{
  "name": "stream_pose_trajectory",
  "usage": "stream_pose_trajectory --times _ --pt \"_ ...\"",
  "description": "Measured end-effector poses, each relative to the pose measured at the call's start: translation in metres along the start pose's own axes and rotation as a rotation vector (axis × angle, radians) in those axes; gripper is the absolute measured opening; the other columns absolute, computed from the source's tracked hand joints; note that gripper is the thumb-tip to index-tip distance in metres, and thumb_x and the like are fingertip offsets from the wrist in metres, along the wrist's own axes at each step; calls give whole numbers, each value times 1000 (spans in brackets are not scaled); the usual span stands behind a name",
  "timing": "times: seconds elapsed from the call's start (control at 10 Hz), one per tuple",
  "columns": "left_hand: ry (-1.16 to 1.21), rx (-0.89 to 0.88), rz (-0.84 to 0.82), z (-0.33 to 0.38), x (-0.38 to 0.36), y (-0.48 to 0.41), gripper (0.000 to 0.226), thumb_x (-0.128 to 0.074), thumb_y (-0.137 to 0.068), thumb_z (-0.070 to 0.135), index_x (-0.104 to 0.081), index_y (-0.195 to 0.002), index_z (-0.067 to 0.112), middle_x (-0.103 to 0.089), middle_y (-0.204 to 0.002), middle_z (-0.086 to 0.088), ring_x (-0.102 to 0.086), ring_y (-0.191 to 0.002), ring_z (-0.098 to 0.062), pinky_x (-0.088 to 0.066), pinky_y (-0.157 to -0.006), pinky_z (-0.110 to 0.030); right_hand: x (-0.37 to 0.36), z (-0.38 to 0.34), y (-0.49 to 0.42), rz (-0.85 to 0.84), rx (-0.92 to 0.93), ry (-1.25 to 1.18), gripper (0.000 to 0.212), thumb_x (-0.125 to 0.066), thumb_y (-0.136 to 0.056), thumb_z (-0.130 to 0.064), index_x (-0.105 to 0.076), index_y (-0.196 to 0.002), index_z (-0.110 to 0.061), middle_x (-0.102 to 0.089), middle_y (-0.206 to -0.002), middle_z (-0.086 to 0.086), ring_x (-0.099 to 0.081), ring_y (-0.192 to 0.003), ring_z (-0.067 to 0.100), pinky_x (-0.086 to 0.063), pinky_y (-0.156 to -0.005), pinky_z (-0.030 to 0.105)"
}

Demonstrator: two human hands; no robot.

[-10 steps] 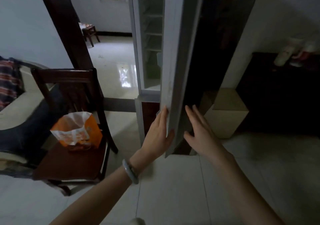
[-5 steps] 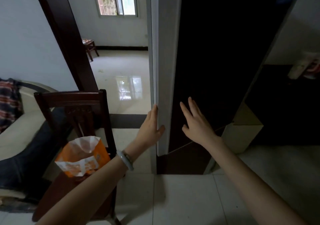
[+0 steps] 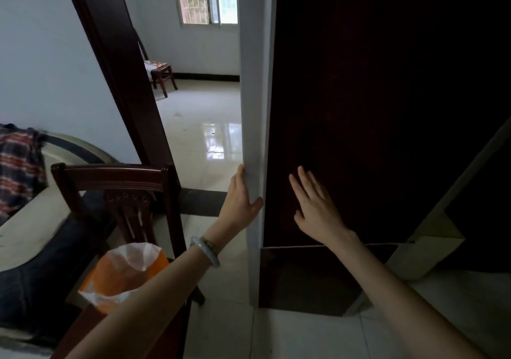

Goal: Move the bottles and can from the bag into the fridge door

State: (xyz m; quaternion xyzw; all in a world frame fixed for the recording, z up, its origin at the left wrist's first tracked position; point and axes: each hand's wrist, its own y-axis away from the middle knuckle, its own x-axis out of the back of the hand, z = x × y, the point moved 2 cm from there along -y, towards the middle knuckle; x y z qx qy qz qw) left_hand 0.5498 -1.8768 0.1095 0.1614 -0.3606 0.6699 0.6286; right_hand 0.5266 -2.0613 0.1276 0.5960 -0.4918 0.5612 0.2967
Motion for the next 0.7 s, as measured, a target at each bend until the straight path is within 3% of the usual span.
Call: stream_pose_trajectory --times 0.2,0.5,0.7 --pt "35 50 20 -3 -9 -44 91 -66 -83 15 -2 -147 5 -21 -150 -16 -21 -139 -27 -25 -114 -41 -7 20 -36 -14 50 48 80 -54 -88 -16 0 -148 -20 18 -155 3 15 -142 20 6 -115 36" --pt "-76 27 -27 -10 -22 -73 102 -67 -83 11 15 -143 -2 -6 -154 -19 -8 -142 -30 -10 -109 -24 -15 36 -57 4 89 107 80 -56 -85 -15 -7 -148 -18 10 -157 6 8 -144 23 1 -116 43" --pt "-295 33 -63 -16 -18 -58 100 -65 -85 27 9 -145 0 -2 -156 -18 -7 -143 -31 -12 -114 -34 -5 25 -54 -20 43 -11 80 -56 -88 -16 -2 -148 -20 11 -157 7 10 -144 23 -1 -117 40"
